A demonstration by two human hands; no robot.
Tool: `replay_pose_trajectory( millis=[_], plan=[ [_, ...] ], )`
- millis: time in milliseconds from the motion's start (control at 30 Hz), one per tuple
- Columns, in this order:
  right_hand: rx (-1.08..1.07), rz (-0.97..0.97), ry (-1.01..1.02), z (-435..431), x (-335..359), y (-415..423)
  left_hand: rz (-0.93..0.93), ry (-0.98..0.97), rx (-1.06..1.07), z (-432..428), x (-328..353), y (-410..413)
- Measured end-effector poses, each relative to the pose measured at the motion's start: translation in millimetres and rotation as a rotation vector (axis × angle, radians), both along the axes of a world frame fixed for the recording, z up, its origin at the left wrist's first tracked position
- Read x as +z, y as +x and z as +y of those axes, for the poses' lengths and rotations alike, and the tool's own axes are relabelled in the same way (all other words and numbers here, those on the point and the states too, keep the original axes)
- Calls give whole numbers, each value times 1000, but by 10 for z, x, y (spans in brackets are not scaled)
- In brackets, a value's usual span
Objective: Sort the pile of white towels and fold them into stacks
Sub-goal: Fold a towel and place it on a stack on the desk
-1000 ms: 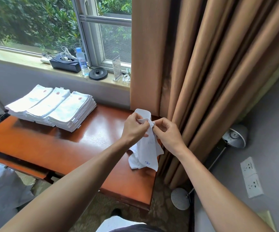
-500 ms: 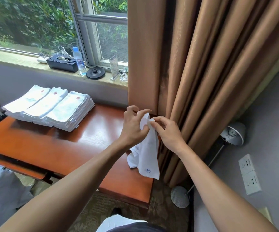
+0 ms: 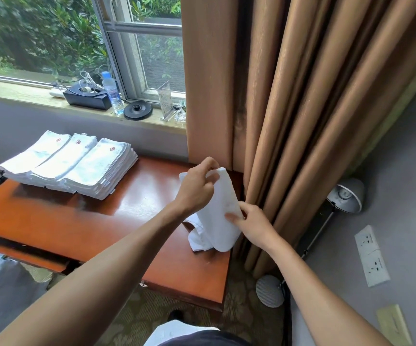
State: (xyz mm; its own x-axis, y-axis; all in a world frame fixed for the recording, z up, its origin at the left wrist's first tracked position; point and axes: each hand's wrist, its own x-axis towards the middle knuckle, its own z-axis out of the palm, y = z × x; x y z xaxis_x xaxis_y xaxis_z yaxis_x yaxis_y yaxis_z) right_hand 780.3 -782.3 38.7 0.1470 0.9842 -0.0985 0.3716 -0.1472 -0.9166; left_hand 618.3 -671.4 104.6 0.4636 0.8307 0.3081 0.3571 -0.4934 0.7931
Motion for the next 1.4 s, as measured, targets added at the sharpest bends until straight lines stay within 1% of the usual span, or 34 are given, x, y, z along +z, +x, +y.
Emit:
replay_pose_trajectory(
  millis=[100,200,267,333,400,467,533,567,600,667,733,867,933,1000,1067,1200,1333,1400],
  plan=[
    [-24,-97,-51,-71,-132,91,-38,-6,93,48,-28,-54],
    [-90,-196,-111,-108,-208,175,-44,-63,258,121,-139,-169],
    [-109,-216,-108,-127,-203,214,38,-136,343,159,-243,-232],
    [-67,-300,-58,-111,-142,239,188,-157,377,151,-353,-280],
    [12,-494,8,-50,-35,220,325,-175,339,77,-444,-299],
    [84,-678,62,39,70,162,450,-157,235,-49,-561,-268],
    [127,-780,97,124,152,99,516,-76,62,-190,-673,-181],
    [132,-790,105,152,183,73,502,-48,-39,-251,-718,-123],
    [122,-770,110,177,209,55,476,-40,-128,-296,-748,-62],
    [88,-696,105,195,256,46,414,-52,-198,-351,-755,16],
    [74,-656,82,172,295,70,375,-72,-166,-332,-722,35],
    [48,-628,-47,31,323,277,338,-146,-126,-276,-678,-30],
    [-18,-512,-73,-58,271,369,337,-182,-107,-268,-680,-68],
    [-101,-383,-40,-118,215,406,375,-227,-121,-271,-718,-88],
    [-133,-300,2,-108,208,366,374,-273,-161,-328,-756,-84],
    [-43,-151,65,98,224,71,244,-309,-205,-441,-758,-167],
    [24,-129,86,339,225,-190,135,-377,-147,-419,-717,-387],
    [75,-131,98,499,235,-315,90,-370,-87,-347,-650,-520]
  ],
)
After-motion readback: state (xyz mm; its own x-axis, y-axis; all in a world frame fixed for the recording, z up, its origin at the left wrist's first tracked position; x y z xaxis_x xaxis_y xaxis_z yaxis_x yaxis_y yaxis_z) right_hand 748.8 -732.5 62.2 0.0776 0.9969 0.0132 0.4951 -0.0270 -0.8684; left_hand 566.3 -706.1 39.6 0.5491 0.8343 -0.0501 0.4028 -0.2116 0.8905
